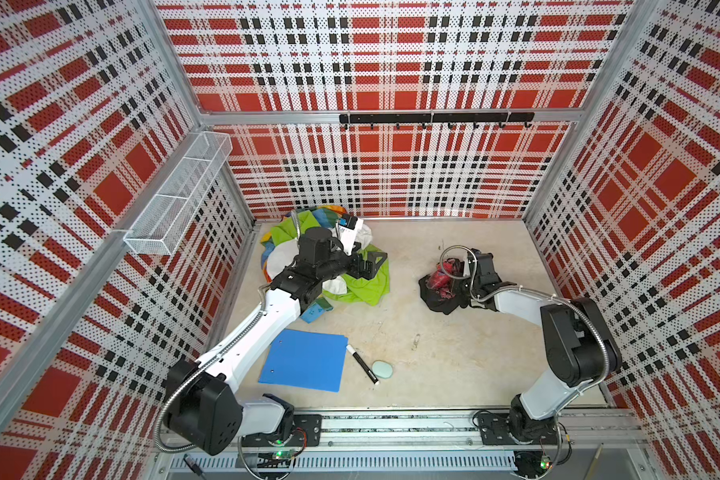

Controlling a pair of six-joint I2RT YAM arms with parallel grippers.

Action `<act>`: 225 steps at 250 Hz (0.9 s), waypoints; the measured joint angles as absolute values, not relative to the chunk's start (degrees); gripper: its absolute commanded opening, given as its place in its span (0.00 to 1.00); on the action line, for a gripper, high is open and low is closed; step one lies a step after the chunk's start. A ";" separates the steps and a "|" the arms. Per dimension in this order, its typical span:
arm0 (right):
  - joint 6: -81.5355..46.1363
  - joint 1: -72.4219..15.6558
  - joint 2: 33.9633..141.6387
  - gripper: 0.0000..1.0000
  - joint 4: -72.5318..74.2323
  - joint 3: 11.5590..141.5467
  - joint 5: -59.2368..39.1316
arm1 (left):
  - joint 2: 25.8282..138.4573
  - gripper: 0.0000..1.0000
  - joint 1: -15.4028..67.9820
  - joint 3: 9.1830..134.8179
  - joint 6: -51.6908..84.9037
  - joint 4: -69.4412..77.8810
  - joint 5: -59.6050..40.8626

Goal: Pick out a specific cloth from the pile

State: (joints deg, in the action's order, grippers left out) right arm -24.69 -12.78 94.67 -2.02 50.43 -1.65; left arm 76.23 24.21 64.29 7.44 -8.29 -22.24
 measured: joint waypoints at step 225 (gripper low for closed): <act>-23.86 -18.15 71.29 1.00 -20.12 54.02 3.22 | 75.81 0.99 24.18 64.23 7.44 -8.19 -22.35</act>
